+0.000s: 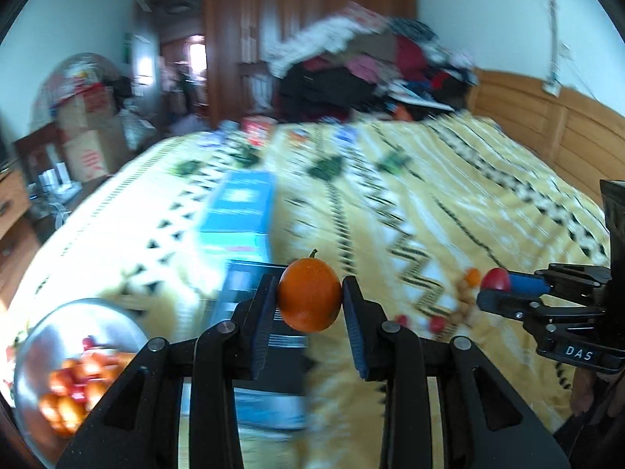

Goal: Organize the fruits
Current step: 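Carry the mandarin and tomato over the steel bowl with both tools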

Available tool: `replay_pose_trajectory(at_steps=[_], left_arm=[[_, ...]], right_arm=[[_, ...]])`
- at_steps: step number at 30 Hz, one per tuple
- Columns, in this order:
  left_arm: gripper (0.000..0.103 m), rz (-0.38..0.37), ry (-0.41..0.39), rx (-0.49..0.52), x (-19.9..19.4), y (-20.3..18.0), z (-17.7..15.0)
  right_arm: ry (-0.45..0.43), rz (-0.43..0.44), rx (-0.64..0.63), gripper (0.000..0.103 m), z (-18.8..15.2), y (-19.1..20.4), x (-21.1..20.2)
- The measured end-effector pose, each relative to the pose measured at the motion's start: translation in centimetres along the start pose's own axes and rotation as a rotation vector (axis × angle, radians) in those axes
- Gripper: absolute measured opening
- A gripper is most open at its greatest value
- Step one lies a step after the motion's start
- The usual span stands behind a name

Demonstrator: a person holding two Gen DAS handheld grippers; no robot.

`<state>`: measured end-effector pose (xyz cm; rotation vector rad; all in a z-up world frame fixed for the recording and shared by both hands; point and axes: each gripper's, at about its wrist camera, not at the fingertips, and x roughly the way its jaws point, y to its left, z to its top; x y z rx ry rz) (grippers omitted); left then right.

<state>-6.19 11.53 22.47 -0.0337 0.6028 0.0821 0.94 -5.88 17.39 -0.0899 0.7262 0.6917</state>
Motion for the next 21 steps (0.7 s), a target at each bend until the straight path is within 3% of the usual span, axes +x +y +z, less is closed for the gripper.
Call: replay_pose_trajectory(at_steps=[9, 21], left_arm=[[0.035, 0.155, -0.044, -0.130, -4.5, 10.2, -0.8], [0.035, 0.239, -0.028, -0.262, -6.1, 19.3, -3.9]], right_arm=[[-0.029, 0.170, -0.152, 0.031, 6.0, 11.0, 2.7], [0.043, 0.311, -0.259, 0.031, 8.5, 21.3, 7.5]])
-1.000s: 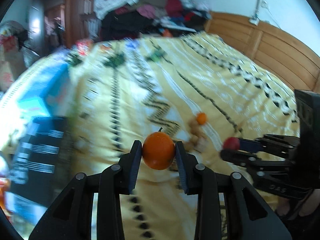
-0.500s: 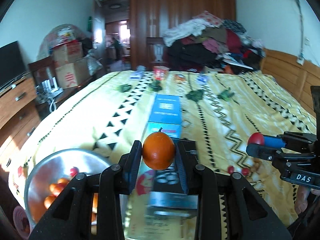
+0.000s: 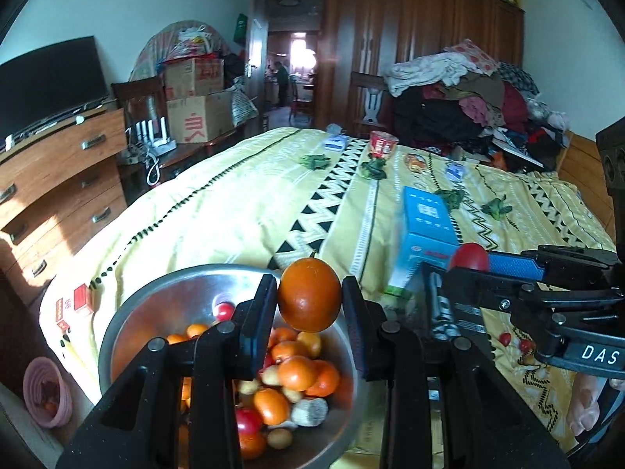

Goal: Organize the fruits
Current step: 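Carry the mandarin and tomato over the steel bowl with both tools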

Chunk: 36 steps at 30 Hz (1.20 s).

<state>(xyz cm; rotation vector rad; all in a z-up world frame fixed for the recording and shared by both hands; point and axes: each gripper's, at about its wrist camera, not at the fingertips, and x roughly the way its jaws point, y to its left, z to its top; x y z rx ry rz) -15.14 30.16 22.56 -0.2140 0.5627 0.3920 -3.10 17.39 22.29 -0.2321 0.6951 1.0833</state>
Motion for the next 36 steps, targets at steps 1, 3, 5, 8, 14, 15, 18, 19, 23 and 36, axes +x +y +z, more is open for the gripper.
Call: replay_pose_trajectory(at_steps=[1, 3, 5, 8, 14, 15, 18, 19, 23, 36], left_arm=[[0.035, 0.007, 0.004, -0.014, 0.2, 0.8, -0.1], [0.035, 0.022, 0.019, -0.053, 0.6, 2.8, -0.6], [0.035, 0.035, 0.034, -0.083, 0.8, 4.3, -1.1], [0.035, 0.056, 0.066, -0.121, 1.7, 6.2, -1.8], [0.035, 0.070, 0.128, -0.149, 3.4, 8.4, -3.2], [0.035, 0.070, 0.135, -0.149, 3.6, 8.5, -3.4], [0.035, 0.073, 0.146, -0.150, 3.9, 8.9, -3.4], [0.035, 0.073, 0.147, -0.151, 4.0, 9.1, -3.3], [0.035, 0.076, 0.152, -0.153, 4.4, 9.6, -3.0], [0.035, 0.076, 0.190, -0.160, 5.5, 10.2, -3.6]], right_arm=[[0.010, 0.010, -0.007, 0.031, 0.2, 0.6, 0.7], [0.028, 0.027, -0.019, 0.031, 0.6, 1.6, 1.9], [0.048, 0.044, -0.032, 0.031, 0.8, 2.6, 3.0], [0.082, 0.064, -0.044, 0.031, 1.0, 3.7, 4.6], [0.145, 0.084, -0.047, 0.031, 0.9, 4.7, 7.3], [0.154, 0.084, -0.046, 0.031, 0.9, 4.8, 7.6], [0.178, 0.081, -0.040, 0.031, 0.9, 4.9, 8.5], [0.184, 0.079, -0.036, 0.031, 0.9, 4.9, 8.8], [0.197, 0.080, -0.022, 0.031, 0.8, 4.9, 9.5], [0.233, 0.082, -0.004, 0.031, 0.7, 5.0, 10.9]])
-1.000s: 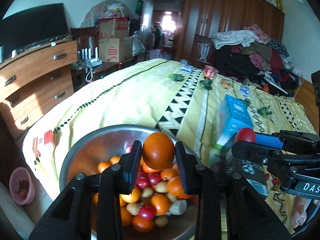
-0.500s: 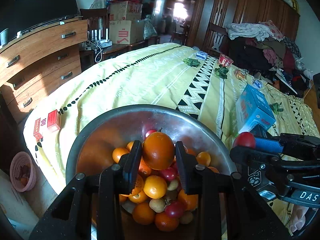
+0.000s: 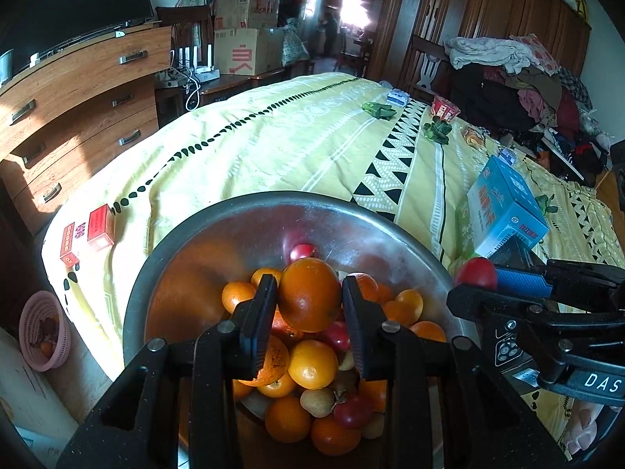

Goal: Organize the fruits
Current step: 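Carry the mandarin and tomato over the steel bowl with both tools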

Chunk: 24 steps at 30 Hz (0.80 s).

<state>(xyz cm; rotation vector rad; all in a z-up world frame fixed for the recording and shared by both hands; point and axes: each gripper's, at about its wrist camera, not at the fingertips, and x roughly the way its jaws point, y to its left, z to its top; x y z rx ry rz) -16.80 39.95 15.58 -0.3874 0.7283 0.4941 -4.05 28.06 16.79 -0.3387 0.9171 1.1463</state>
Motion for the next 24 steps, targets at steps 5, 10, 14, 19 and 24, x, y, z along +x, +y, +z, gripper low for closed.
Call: replay_pose_trajectory(at_steps=[5, 10, 14, 19, 24], left_arm=[[0.035, -0.003, 0.006, -0.010, 0.3, 0.2, -0.3], [0.035, -0.003, 0.013, -0.019, 0.6, 0.5, -0.4], [0.035, 0.000, 0.017, -0.023, 0.8, 0.6, -0.5], [0.035, 0.001, 0.025, -0.025, 1.0, 0.7, -0.5], [0.045, 0.005, 0.025, -0.032, 1.0, 0.8, -0.6]], right_arm=[[0.008, 0.001, 0.003, 0.031, 0.0, 0.2, 0.2], [0.012, 0.001, 0.008, 0.031, -0.1, 0.1, 0.5], [0.017, 0.005, 0.024, 0.031, 0.0, -0.3, 0.7], [0.025, 0.012, 0.040, 0.031, -0.1, -0.6, 1.1], [0.033, 0.016, 0.033, 0.031, -0.2, -0.4, 1.1]])
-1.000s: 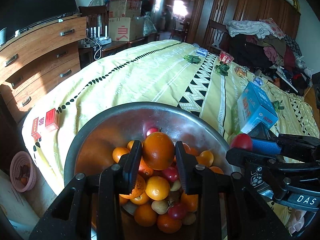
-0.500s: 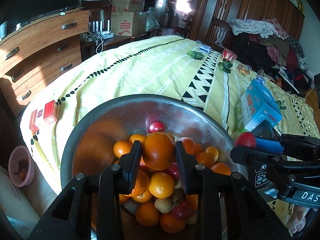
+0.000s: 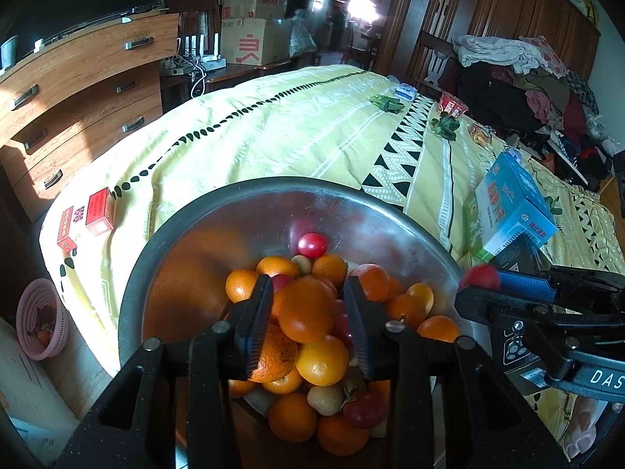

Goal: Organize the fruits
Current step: 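Carry the mandarin and tomato over the steel bowl with both tools, then open both tools to drop the fruits into the steel bowl, then move both open tools back to the fruit row on the bedspread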

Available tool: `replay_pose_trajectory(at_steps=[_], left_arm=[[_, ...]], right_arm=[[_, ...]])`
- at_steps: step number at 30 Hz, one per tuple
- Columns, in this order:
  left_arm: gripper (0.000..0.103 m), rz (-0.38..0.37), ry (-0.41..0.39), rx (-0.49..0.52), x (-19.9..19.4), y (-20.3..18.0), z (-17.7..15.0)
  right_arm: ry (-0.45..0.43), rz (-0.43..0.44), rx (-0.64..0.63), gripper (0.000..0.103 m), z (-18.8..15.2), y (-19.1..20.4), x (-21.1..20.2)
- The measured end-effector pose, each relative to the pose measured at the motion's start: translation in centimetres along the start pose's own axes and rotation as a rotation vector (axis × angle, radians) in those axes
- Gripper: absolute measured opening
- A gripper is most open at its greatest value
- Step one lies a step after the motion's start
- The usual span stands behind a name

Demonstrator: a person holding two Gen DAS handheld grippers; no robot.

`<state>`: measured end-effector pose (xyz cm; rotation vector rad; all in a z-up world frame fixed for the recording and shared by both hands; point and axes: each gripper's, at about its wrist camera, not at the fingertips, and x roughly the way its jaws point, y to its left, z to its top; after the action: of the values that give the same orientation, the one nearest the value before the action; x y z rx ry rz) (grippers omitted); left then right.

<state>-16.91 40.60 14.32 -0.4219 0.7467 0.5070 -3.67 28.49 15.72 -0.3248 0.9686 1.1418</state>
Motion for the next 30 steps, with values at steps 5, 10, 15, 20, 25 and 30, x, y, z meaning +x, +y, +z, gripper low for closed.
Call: replay_pose_trajectory(at_steps=[5, 10, 15, 20, 25, 30], left_arm=[[0.062, 0.001, -0.005, -0.003, -0.2, 0.0, 0.2], [0.084, 0.022, -0.003, -0.032, -0.2, 0.4, 0.2], [0.096, 0.029, -0.022, -0.061, -1.0, 0.8, 0.2], [0.100, 0.035, -0.052, -0.054, -2.3, 0.0, 0.6], [0.103, 0.035, -0.105, 0.001, -3.6, -2.3, 0.8], [0.103, -0.031, -0.175, 0.010, -5.1, -4.8, 0.6]], right_arm=[[0.002, 0.003, -0.013, 0.037, 0.1, 0.3, -0.2], [-0.014, -0.012, -0.013, 0.085, -0.1, 0.3, -0.9], [-0.064, -0.044, -0.027, 0.086, -0.5, 0.3, -2.8], [-0.196, -0.066, -0.029, 0.088, -2.3, 0.3, -7.4], [-0.282, -0.135, -0.019, 0.096, -5.8, -0.9, -11.4], [-0.285, -0.186, 0.059, 0.096, -9.8, -3.8, -13.4]])
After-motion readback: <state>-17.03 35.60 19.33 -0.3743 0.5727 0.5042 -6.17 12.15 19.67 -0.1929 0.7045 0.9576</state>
